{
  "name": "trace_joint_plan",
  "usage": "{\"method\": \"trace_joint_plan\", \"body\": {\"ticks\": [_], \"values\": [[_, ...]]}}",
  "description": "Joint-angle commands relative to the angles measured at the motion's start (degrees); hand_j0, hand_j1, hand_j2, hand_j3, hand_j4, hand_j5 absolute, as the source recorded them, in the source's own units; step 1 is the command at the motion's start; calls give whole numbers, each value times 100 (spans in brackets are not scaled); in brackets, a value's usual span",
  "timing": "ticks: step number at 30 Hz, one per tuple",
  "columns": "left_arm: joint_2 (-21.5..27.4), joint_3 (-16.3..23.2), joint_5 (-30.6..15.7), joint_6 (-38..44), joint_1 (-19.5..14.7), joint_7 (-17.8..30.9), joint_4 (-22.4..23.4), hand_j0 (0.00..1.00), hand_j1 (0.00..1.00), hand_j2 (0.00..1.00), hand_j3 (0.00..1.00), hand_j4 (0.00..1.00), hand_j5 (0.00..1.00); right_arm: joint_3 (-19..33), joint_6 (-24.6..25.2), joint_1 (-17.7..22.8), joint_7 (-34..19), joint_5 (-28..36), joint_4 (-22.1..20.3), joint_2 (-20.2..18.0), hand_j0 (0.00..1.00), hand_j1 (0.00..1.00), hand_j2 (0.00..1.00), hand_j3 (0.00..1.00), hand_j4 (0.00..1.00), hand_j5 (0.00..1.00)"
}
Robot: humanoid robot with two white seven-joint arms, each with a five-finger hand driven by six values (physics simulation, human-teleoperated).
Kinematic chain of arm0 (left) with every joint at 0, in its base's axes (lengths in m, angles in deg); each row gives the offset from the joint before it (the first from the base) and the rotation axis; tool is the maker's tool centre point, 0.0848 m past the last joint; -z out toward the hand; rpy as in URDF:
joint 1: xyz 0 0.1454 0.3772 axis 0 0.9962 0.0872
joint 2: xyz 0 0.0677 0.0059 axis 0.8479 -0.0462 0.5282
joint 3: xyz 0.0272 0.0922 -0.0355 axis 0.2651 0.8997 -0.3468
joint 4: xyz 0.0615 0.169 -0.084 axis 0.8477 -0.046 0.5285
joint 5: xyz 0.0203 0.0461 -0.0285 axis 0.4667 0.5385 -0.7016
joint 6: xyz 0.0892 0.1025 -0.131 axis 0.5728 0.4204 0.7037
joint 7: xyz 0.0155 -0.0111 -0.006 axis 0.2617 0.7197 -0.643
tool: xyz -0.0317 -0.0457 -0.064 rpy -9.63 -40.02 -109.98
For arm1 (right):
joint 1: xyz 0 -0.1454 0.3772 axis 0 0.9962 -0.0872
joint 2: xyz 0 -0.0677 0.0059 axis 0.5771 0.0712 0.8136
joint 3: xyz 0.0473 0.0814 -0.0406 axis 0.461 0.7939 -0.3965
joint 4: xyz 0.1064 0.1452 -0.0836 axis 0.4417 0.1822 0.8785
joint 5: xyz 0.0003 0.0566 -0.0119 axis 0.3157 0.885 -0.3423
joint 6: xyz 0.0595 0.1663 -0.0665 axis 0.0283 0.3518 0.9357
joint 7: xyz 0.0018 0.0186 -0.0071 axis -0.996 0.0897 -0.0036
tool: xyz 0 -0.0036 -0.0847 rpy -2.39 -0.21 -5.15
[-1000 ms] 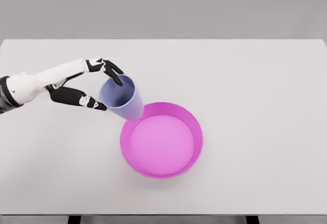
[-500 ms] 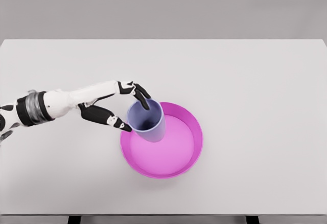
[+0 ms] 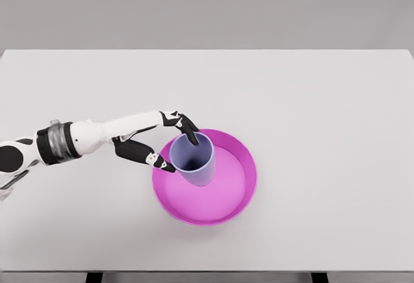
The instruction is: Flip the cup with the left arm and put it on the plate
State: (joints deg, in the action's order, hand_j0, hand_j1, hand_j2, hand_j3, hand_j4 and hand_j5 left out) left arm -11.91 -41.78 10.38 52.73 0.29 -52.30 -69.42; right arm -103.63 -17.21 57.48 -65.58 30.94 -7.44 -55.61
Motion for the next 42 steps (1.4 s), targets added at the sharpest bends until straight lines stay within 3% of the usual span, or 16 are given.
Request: {"method": "trace_joint_plan", "body": {"ticks": [1, 11, 15, 23, 32, 37, 40, 42], "values": [[-2, -4, 1, 45, 0, -10, -3, 60, 60, 60, 60, 60, 60, 0, 0, 0, 1, 1, 2, -2, 100, 100, 100, 100, 100, 100], [-134, -12, 159, 229, 149, -10, 6, 61, 61, 61, 61, 61, 61, 0, 0, 0, 1, 1, 2, -2, 100, 100, 100, 100, 100, 100], [-134, -21, 176, 229, 141, -18, 6, 84, 84, 84, 84, 84, 84, 0, -8, 0, 1, 1, 2, -2, 100, 100, 100, 100, 100, 100], [-107, -21, 194, 220, 141, -10, -3, 99, 99, 99, 99, 99, 99, 0, 0, 0, 1, 1, 2, -2, 100, 100, 100, 100, 100, 100], [147, -100, 176, 229, 97, 8, -3, 100, 100, 100, 100, 100, 100, 0, 0, 0, -8, 1, 2, -2, 100, 100, 100, 100, 100, 100], [534, -118, -201, 141, -263, 26, -3, 100, 100, 100, 100, 100, 100, 0, -8, 0, 0, 1, 2, -2, 100, 100, 100, 100, 100, 100], [710, -162, -316, -974, -272, 26, -3, 100, 100, 100, 100, 100, 100, 0, 0, 0, 1, 1, 2, -2, 100, 100, 100, 100, 100, 100], [1158, -249, -325, -1381, -255, 34, -3, 100, 100, 100, 100, 100, 100, 0, 0, 0, 0, 1, 2, -2, 100, 100, 100, 100, 100, 100]]}}
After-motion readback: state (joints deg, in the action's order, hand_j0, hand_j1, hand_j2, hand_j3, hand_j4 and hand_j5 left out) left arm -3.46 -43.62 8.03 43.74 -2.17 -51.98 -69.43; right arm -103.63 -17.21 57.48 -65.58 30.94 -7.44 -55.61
